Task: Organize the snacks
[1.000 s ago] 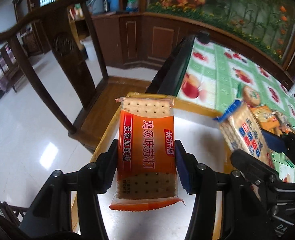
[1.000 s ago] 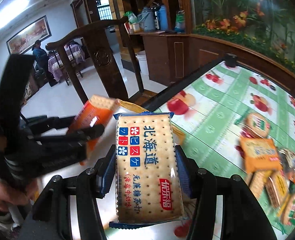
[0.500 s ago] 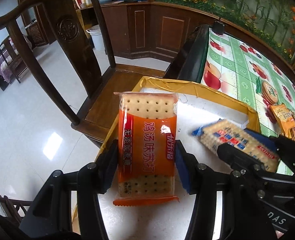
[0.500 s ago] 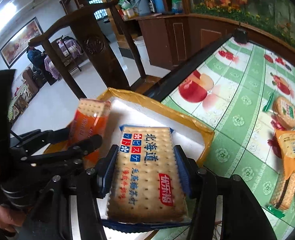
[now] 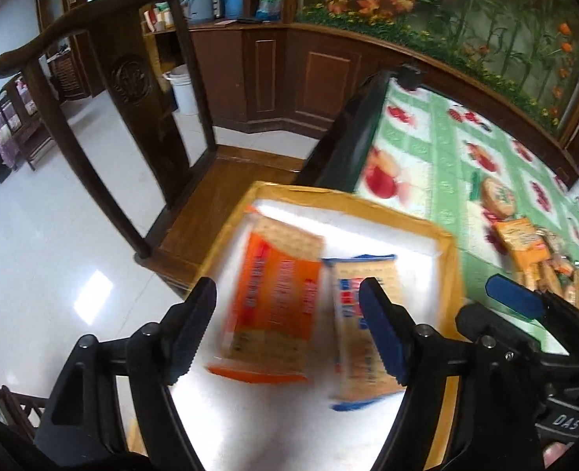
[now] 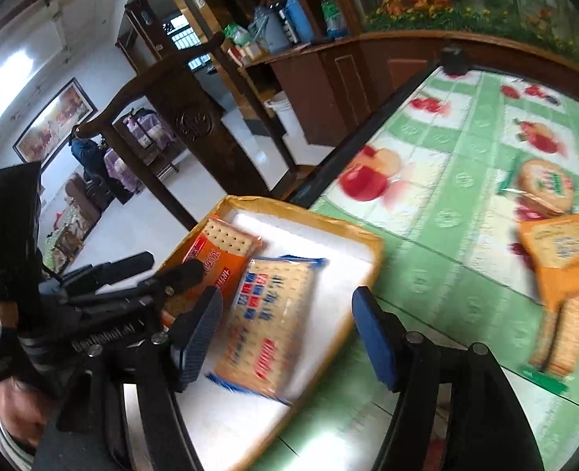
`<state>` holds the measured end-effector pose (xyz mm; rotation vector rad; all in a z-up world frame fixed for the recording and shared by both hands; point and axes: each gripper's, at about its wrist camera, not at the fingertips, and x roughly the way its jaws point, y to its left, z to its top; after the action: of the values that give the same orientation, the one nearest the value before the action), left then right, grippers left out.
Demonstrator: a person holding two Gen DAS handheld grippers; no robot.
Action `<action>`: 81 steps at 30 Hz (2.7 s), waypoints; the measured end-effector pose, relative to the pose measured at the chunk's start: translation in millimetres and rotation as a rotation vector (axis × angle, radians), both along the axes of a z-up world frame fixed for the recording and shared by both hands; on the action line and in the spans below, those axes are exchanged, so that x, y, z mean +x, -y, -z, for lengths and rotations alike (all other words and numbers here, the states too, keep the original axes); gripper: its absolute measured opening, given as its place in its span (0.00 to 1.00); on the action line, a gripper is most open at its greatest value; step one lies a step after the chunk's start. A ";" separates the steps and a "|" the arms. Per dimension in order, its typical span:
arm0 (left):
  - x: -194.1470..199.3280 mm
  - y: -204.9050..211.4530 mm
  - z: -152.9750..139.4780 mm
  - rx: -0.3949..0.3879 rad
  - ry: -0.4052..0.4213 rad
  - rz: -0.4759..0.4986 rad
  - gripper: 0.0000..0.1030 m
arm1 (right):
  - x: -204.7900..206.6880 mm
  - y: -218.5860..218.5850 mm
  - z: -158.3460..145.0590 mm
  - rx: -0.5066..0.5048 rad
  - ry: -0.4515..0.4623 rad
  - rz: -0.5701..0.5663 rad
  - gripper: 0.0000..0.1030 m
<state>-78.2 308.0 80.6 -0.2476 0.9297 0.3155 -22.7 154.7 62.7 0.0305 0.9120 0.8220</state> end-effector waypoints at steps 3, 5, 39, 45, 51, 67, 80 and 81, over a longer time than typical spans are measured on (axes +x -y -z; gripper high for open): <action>3.7 18.5 -5.2 -0.032 0.009 0.043 0.76 | -5.5 25.8 -1.9 -0.046 0.046 0.038 0.67; 7.0 33.1 -8.1 -0.033 0.011 0.071 0.77 | -5.9 43.2 1.8 -0.075 0.058 0.066 0.68; 171.9 211.5 23.1 -0.327 -0.125 0.194 0.84 | 8.9 247.5 23.1 -0.065 -0.019 0.367 0.78; 192.7 225.2 34.2 -0.317 -0.143 0.190 0.84 | 15.6 253.6 27.7 -0.085 -0.024 0.372 0.78; 207.9 225.8 41.4 -0.297 -0.162 0.183 0.84 | 22.1 255.5 29.8 -0.095 -0.026 0.371 0.78; 213.0 214.9 49.5 -0.184 -0.162 0.227 0.71 | 26.8 238.6 22.4 -0.131 0.025 0.331 0.78; 204.7 185.7 48.4 -0.198 -0.182 0.226 0.70 | 81.8 197.6 38.1 -0.308 0.096 0.033 0.81; 204.0 184.9 48.7 -0.198 -0.180 0.225 0.70 | 85.2 196.0 41.6 -0.321 0.094 0.021 0.81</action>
<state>125.9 123.0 31.9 -0.2964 1.1579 0.0380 62.5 -41.3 21.1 -0.2761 0.9437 0.6443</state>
